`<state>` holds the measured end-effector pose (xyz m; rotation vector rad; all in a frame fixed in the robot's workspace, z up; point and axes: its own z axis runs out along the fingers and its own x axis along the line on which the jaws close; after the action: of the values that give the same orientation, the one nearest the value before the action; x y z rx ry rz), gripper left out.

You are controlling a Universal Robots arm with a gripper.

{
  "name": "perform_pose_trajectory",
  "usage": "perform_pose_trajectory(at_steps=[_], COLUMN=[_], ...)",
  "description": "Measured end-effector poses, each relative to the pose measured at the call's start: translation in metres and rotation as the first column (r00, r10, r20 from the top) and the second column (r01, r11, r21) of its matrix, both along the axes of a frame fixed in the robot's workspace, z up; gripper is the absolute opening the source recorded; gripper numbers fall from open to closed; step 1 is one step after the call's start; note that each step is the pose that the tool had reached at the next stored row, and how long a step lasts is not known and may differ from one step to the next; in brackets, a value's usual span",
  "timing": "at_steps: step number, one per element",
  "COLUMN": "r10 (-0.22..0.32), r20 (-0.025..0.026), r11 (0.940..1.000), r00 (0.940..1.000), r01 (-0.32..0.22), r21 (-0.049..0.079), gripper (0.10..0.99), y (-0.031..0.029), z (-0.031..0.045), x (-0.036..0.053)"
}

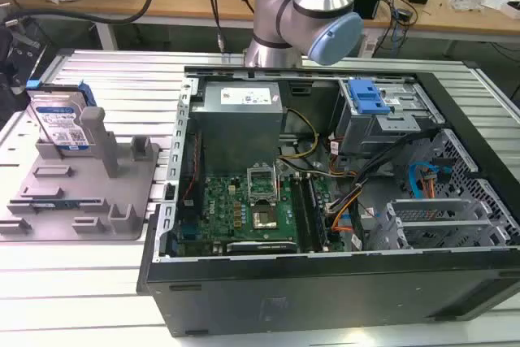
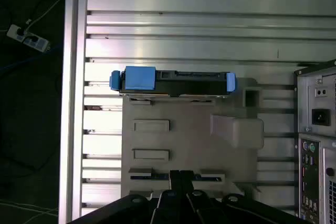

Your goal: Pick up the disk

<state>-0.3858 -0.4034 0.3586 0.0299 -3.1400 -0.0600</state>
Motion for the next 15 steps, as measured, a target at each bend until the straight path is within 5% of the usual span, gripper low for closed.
perform_pose_trajectory(at_steps=[9,13,15], r10=[0.013,0.104,0.169], r20=[0.0000,0.0001,0.0001], r11=[0.9999,0.9946,0.9856], r00=[0.9999,0.9946,0.9856], r01=[-0.013,-0.104,-0.169], r21=[0.002,0.002,0.002], gripper=[0.106,0.106,0.106], y=[0.0000,0.0000,0.0000], z=[0.0000,0.0000,-0.0001], x=[0.0000,0.0000,0.0000])
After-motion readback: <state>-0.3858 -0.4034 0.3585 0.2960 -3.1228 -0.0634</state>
